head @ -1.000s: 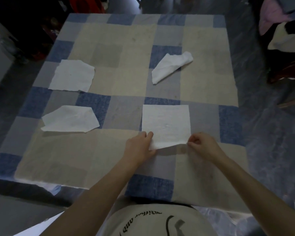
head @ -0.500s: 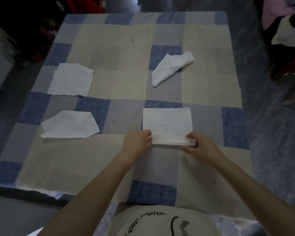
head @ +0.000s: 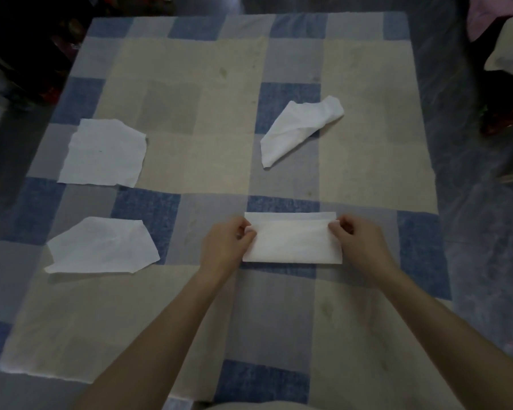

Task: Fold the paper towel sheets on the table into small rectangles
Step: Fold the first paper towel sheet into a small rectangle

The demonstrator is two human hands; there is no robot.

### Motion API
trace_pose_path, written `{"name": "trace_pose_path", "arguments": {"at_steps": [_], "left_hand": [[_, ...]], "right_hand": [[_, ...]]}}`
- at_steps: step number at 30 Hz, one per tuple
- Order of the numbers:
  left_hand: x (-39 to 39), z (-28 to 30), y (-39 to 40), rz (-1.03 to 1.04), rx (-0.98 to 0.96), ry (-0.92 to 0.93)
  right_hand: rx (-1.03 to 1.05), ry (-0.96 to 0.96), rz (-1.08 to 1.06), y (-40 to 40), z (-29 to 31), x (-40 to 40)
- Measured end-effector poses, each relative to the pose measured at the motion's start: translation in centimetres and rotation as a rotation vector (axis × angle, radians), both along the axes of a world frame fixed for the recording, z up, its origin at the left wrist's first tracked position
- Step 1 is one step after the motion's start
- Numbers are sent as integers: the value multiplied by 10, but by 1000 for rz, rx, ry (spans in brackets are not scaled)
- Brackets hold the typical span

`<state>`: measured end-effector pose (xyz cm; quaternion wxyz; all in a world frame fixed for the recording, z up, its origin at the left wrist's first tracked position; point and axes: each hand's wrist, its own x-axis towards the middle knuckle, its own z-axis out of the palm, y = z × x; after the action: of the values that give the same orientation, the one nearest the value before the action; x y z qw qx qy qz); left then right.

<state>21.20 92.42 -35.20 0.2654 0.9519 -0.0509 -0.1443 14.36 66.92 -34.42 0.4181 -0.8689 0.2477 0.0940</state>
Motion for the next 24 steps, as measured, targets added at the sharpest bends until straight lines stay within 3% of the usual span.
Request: {"name": "trace_pose_path", "arguments": {"at_steps": [15, 18, 21, 24], "left_hand": [[19, -11, -3, 87, -80, -43], [17, -12, -5, 64, -74, -142], [6, -20, -18, -165, -18, -468], [-7, -32, -44, -489, -61, -515]], "right_hand": [[-170, -10, -33, -2, -12, 19], [-184, -10, -32, -3, -14, 20], [-209, -5, -15, -2, -14, 21], [-224, 1, -5, -2, -15, 21]]}}
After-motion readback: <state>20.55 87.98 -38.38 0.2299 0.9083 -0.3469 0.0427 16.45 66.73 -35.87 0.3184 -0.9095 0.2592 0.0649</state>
